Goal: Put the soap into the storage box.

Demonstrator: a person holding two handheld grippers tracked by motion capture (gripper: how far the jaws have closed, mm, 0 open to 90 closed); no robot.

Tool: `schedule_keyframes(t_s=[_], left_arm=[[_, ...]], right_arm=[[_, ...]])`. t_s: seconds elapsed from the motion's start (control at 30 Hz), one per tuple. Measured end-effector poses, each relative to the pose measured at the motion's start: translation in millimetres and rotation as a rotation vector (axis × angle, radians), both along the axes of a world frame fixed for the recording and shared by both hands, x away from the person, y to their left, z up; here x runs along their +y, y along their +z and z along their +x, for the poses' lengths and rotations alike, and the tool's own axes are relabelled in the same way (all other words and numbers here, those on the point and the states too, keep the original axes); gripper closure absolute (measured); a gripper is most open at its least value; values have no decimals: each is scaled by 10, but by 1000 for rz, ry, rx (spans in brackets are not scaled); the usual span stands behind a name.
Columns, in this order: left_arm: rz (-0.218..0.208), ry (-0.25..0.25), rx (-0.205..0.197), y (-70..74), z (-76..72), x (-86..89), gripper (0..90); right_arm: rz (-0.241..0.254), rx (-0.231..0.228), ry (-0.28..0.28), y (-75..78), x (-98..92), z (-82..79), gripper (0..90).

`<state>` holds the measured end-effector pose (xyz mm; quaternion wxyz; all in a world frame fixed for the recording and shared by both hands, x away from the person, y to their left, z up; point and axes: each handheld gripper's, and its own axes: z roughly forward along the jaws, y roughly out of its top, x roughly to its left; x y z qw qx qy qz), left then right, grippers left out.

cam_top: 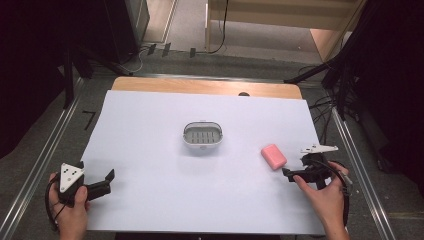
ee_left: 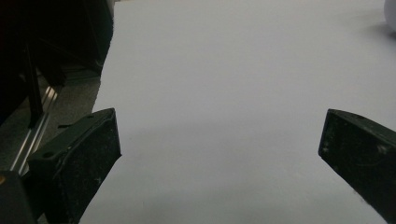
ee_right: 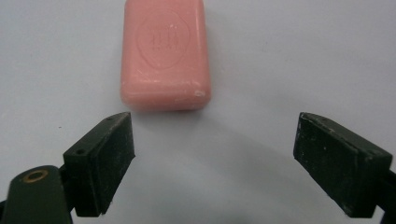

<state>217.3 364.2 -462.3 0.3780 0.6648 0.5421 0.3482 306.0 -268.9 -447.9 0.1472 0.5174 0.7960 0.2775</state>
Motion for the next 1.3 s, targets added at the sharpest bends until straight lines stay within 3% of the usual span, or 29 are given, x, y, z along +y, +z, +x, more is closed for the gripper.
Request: schedule_keyframes(t_s=[1.3], left_arm=[[-5,-1,-1,0,-1,1,0]], right_arm=[[-20,6,34,94,317,306,139]])
